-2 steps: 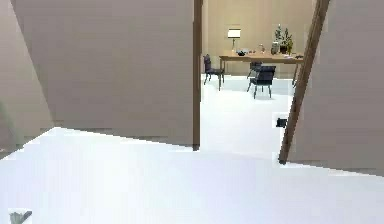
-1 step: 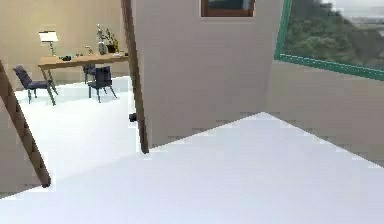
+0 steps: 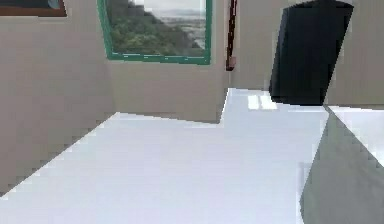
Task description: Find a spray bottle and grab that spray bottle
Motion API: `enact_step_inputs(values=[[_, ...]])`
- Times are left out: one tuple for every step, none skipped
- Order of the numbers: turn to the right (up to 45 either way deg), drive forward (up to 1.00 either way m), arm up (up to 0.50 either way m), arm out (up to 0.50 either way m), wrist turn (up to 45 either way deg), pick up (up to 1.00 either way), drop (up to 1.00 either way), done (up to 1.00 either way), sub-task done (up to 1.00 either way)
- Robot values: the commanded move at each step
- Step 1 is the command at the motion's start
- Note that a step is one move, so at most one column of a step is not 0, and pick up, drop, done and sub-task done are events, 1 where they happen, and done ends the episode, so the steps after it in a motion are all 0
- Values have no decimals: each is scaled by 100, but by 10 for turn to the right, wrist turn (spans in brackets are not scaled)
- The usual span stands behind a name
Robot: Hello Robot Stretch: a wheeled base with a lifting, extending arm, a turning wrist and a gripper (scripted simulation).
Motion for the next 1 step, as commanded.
enact_step_inputs(values=[[150, 0, 0, 0, 0, 0, 0, 0, 0]])
